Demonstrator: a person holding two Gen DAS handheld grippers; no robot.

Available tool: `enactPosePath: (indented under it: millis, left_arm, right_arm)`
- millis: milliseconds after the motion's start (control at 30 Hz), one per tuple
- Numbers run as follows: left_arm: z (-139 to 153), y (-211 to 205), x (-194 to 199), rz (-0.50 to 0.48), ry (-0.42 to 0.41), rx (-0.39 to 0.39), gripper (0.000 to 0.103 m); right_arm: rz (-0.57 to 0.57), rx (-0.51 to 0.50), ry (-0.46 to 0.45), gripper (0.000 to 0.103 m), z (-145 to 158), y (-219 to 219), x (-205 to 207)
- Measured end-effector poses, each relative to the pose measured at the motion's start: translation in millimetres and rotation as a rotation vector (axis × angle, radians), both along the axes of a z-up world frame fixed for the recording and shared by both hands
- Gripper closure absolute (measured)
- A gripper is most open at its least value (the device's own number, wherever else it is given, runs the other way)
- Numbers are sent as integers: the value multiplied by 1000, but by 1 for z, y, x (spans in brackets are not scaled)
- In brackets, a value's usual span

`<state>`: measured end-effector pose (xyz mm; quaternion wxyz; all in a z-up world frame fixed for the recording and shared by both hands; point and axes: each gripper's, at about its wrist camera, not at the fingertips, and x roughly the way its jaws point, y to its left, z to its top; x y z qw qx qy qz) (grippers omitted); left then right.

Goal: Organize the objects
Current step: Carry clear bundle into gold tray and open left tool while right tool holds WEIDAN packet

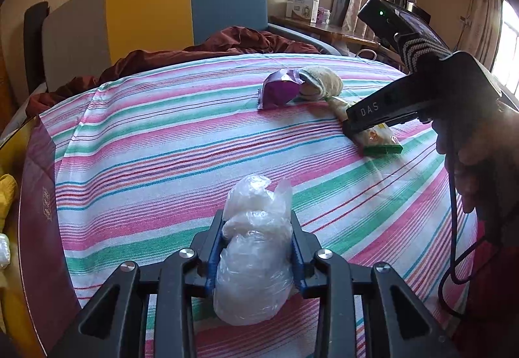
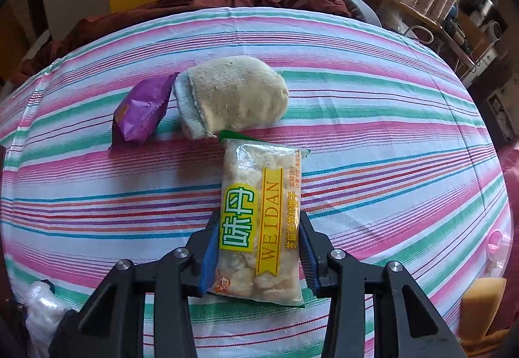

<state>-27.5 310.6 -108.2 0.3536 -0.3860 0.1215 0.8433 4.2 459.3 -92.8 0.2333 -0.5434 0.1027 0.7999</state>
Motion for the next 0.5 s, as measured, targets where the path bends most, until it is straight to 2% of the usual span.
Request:
enactPosePath:
  millis: [267,500]
  left_arm:
    - [11,-20,20,-11,-38,40,69]
    - [57,-59,37,-17,-23,137,69]
  right_arm:
    - [24,34,0,59,0,-10,5]
    - [64,91,-1,59,-3,-31,6]
